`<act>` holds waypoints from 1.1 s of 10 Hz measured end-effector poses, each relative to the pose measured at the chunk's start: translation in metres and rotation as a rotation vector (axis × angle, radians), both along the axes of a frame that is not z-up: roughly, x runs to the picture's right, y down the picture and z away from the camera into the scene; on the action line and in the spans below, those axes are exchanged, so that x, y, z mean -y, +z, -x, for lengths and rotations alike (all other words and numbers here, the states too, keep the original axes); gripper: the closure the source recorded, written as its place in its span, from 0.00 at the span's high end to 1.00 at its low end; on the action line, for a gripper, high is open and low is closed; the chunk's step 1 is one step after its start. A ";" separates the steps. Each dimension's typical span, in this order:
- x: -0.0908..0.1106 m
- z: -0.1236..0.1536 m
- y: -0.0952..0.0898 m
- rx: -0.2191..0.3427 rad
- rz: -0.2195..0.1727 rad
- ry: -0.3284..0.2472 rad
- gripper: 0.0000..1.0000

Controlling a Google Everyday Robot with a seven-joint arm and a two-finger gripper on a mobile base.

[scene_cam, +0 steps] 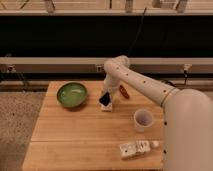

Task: Place the eraser on the white sponge

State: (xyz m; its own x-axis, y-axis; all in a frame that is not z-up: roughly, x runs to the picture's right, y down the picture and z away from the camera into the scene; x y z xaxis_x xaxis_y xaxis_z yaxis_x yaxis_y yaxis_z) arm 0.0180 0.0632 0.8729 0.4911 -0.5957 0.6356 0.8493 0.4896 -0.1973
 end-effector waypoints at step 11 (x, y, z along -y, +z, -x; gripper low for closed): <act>-0.008 0.002 0.003 -0.010 0.042 -0.003 0.80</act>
